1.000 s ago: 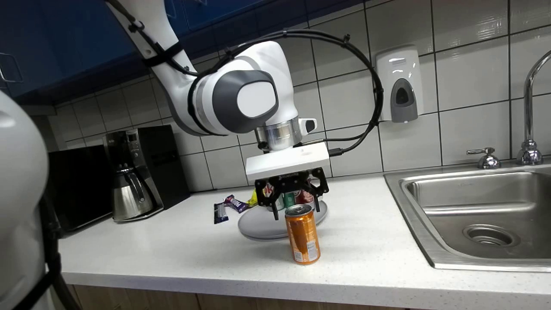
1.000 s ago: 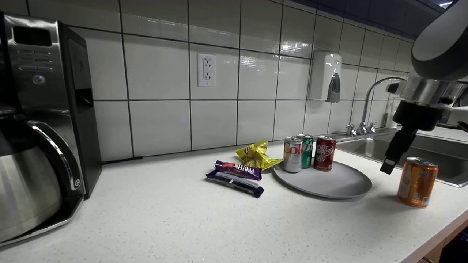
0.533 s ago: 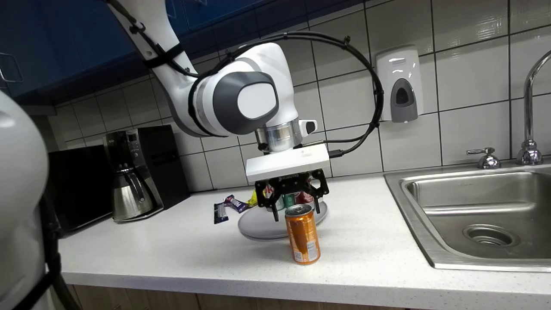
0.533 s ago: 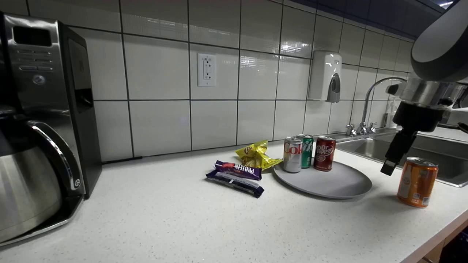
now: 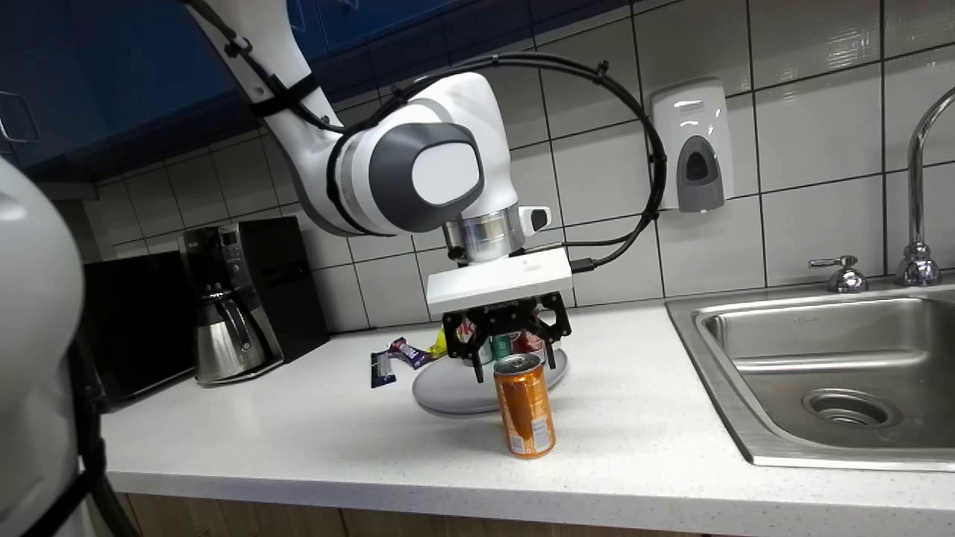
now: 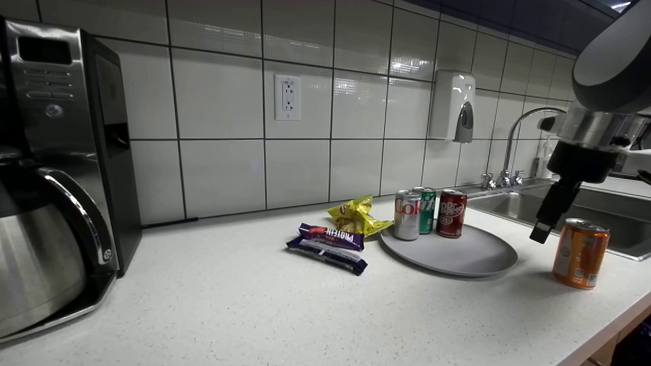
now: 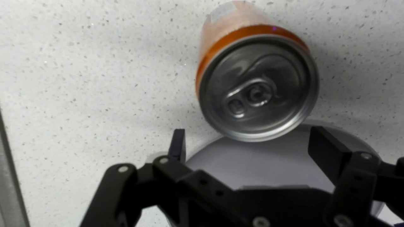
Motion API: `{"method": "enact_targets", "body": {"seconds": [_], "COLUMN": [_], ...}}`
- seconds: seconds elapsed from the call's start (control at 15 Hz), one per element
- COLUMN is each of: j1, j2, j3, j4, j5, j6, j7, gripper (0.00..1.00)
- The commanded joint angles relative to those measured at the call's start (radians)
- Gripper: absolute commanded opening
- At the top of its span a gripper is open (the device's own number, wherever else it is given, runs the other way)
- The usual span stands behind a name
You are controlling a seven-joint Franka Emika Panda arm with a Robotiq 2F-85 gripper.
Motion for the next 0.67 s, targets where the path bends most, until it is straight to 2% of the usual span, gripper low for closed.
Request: {"method": "enact_targets", "body": {"seconds": [0.0, 0.6], "j1": [-0.003, -0.008], "j2": [-0.047, -0.123], "j3": [-0.001, -0.001], "j4": [-0.006, -0.007], "j5": [0.008, -0.015], "j6": [-0.024, -0.077], "j7": [0.0, 0.033], "gripper": [1.0, 1.0]}}
